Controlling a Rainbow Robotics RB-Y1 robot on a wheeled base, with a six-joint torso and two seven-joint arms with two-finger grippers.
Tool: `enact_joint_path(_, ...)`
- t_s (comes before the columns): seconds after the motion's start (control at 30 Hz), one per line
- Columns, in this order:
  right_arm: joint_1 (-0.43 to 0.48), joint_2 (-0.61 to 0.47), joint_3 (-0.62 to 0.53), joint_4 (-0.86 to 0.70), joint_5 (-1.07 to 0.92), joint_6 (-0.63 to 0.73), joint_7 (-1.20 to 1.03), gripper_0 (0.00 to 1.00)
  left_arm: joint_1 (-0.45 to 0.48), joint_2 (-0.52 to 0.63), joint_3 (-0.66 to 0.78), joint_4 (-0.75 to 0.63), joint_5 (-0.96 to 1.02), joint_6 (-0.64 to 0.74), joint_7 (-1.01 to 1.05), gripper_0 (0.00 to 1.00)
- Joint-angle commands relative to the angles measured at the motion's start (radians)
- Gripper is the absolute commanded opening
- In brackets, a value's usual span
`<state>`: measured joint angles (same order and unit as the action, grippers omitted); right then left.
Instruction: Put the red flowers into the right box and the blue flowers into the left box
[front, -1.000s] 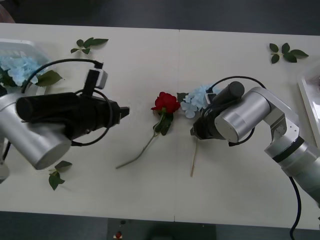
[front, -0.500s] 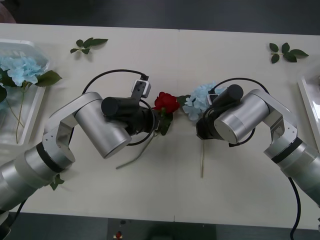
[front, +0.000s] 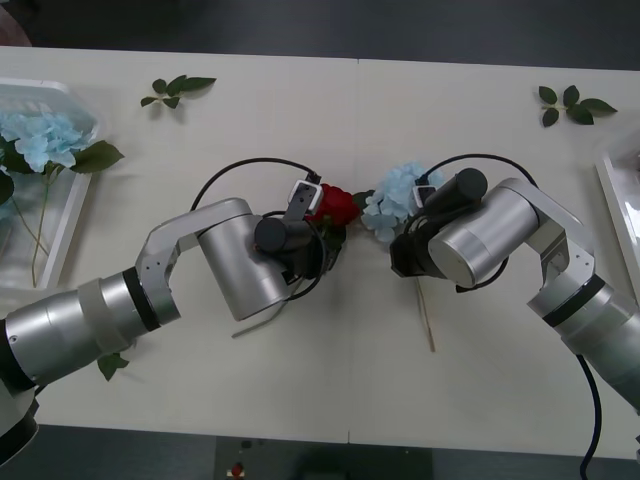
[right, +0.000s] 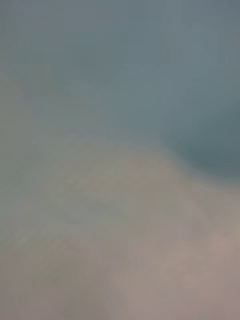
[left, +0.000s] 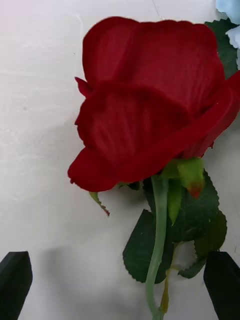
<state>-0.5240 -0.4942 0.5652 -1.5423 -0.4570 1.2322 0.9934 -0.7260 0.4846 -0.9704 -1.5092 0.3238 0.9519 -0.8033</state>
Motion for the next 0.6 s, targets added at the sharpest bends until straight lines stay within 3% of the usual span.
enact_joint_path(0.03, -0.022, -0.009, -0.011, -0.062, -0.018, -0.004, -0.075, 0.00, -0.043, -0.018, -0.016, 0.017, 0.003, -0.036, 0.070, 1.00)
enact_joint_path(0.13, -0.021, -0.023, -0.011, -0.082, -0.018, -0.004, -0.079, 0.00, -0.046, -0.018, -0.024, 0.018, 0.003, -0.035, 0.072, 0.99)
enact_joint_path(0.17, -0.022, -0.023, -0.011, -0.085, -0.012, -0.004, -0.078, 0.04, -0.047, -0.018, -0.027, 0.018, 0.003, -0.036, 0.072, 0.91)
enact_joint_path(0.2, -0.022, -0.024, -0.011, -0.087, -0.003, -0.004, -0.078, 0.45, -0.047, -0.018, -0.031, 0.018, 0.001, -0.036, 0.070, 0.85)
enact_joint_path(0.23, -0.022, -0.023, -0.011, -0.088, 0.001, -0.004, -0.076, 0.73, -0.049, -0.018, -0.034, 0.018, 0.001, -0.035, 0.069, 0.78)
enact_joint_path(0.27, -0.022, -0.023, -0.011, -0.090, 0.011, -0.005, -0.076, 1.00, -0.052, -0.017, -0.042, 0.018, -0.002, -0.035, 0.070, 0.56)
enact_joint_path(0.33, -0.021, -0.023, -0.011, -0.094, 0.018, -0.005, -0.078, 1.00, -0.056, -0.014, -0.053, 0.018, -0.005, -0.036, 0.072, 0.12)
enact_joint_path(0.37, -0.021, -0.024, -0.011, -0.098, 0.024, -0.005, -0.076, 1.00, -0.056, -0.014, -0.054, 0.018, -0.005, -0.035, 0.073, 0.01)
enact_joint_path(0.6, -0.022, -0.060, -0.011, -0.127, 0.017, -0.013, -0.078, 1.00, -0.056, -0.014, -0.056, 0.018, -0.005, -0.035, 0.075, 0.00)
